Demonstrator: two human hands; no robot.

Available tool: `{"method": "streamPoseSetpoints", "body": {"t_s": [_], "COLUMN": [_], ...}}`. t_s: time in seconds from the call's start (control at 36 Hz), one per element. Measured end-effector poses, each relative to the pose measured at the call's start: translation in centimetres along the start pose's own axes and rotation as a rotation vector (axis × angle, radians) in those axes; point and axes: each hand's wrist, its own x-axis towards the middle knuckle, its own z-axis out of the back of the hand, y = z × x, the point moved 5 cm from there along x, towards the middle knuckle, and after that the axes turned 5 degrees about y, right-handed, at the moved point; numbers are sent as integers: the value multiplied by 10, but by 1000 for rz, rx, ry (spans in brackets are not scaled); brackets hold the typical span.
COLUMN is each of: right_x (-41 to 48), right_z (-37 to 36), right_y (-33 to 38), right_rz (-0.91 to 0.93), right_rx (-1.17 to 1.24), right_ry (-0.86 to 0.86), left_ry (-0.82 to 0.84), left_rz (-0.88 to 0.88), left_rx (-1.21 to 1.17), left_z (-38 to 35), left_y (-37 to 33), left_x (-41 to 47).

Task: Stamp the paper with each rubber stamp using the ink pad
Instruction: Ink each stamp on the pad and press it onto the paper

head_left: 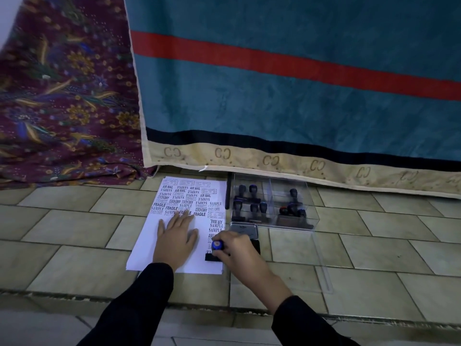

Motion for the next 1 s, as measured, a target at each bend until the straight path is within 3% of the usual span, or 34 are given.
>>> {"method": "streamPoseSetpoints", "body": {"t_s": [0.36,0.61,0.89,1.0], "right_x": [8,10,3,12], "right_z": [-13,-14,-15,-4], "right_y": [1,8,5,-8], "right_rz": [-22,-36,-16,-89], "right_rx": [-65,-126,-79,68], "right_ry": [76,133,91,43], "left_ry": [16,-85,-189,-232], "left_rz": [8,38,95,77], "left_rx": [-31,35,22,14], "left_z": [-1,6,6,4], "left_y": [0,-5,-7,-8], "left_x": [0,9,22,18]}}
